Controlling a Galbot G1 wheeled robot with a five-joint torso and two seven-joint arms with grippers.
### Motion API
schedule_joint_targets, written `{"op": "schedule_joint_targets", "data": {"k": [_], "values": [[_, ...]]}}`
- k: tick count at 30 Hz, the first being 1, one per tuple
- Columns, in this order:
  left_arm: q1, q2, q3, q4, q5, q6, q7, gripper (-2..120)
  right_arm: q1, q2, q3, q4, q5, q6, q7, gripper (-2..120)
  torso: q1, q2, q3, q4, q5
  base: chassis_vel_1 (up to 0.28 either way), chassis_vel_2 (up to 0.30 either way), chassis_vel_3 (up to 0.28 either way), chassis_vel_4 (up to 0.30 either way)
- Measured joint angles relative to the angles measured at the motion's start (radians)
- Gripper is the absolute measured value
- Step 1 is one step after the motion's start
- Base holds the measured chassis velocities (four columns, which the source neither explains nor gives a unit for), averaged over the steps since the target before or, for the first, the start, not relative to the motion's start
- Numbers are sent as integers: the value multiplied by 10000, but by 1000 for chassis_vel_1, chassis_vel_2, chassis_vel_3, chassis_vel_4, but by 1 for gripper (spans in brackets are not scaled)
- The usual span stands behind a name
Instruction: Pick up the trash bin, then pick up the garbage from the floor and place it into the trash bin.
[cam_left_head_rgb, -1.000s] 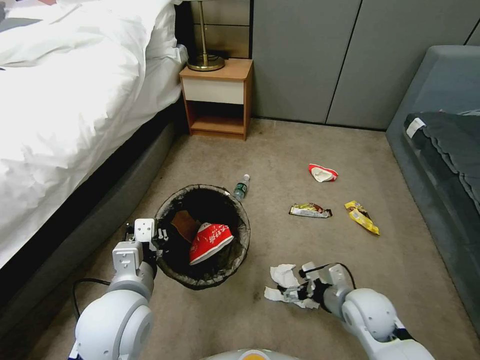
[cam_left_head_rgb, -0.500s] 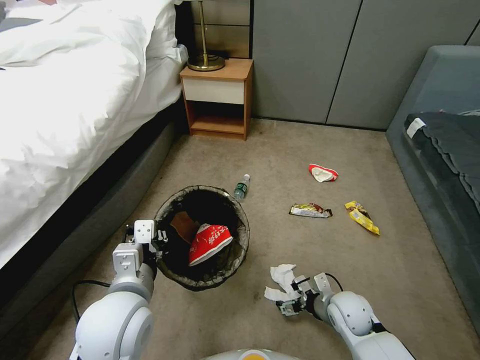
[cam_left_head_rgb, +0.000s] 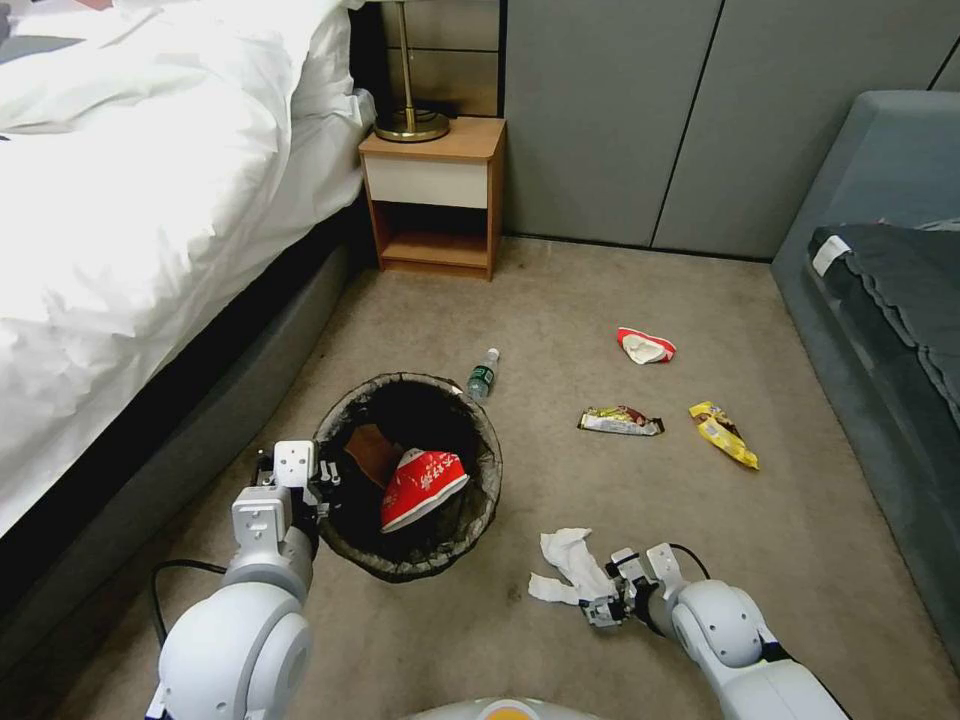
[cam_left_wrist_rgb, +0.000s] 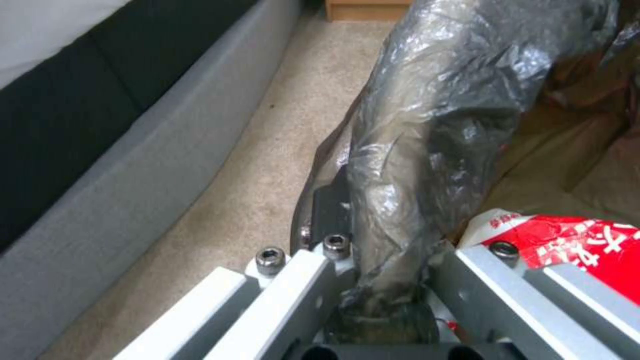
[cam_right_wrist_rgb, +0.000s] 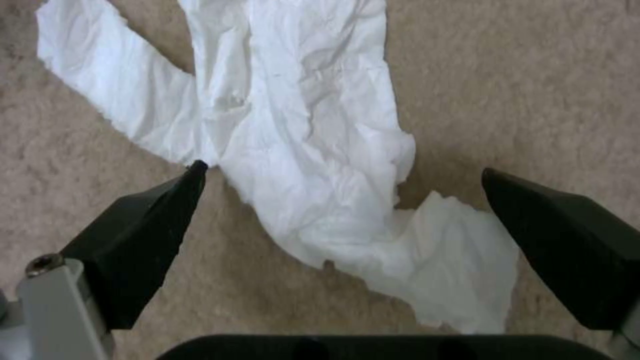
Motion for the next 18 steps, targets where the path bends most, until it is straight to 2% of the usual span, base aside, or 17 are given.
{"op": "schedule_joint_targets", "data": {"k": [5, 8, 11, 14, 18], "values": [[11, 28, -24, -9, -10, -1, 2, 0, 183, 85, -80, -255, -1, 3, 38, 97, 0, 0, 0, -1, 0, 0, 0, 0, 0], [-3, 6, 48, -9, -2, -1, 20, 0, 316, 156, -75, -400, -110, 53, 28, 84, -1, 2, -2, -9, -20, 0, 0, 0, 0], [-15, 4, 52, -10, 0, -1, 23, 0, 303, 177, -76, -413, -250, 143, -8, 78, -1, 2, -2, -11, -20, 0, 0, 0, 0], [-18, 21, 48, -10, -1, -1, 23, 0, 261, 176, -76, -412, -309, 192, -10, 72, -2, 3, -3, -10, -18, 0, 0, 0, 0], [-30, 36, 19, -10, -11, -1, 25, 0, 131, 161, -59, -294, -417, 227, -5, 64, -1, 1, -2, 4, -2, 0, 0, 0, 0]]}}
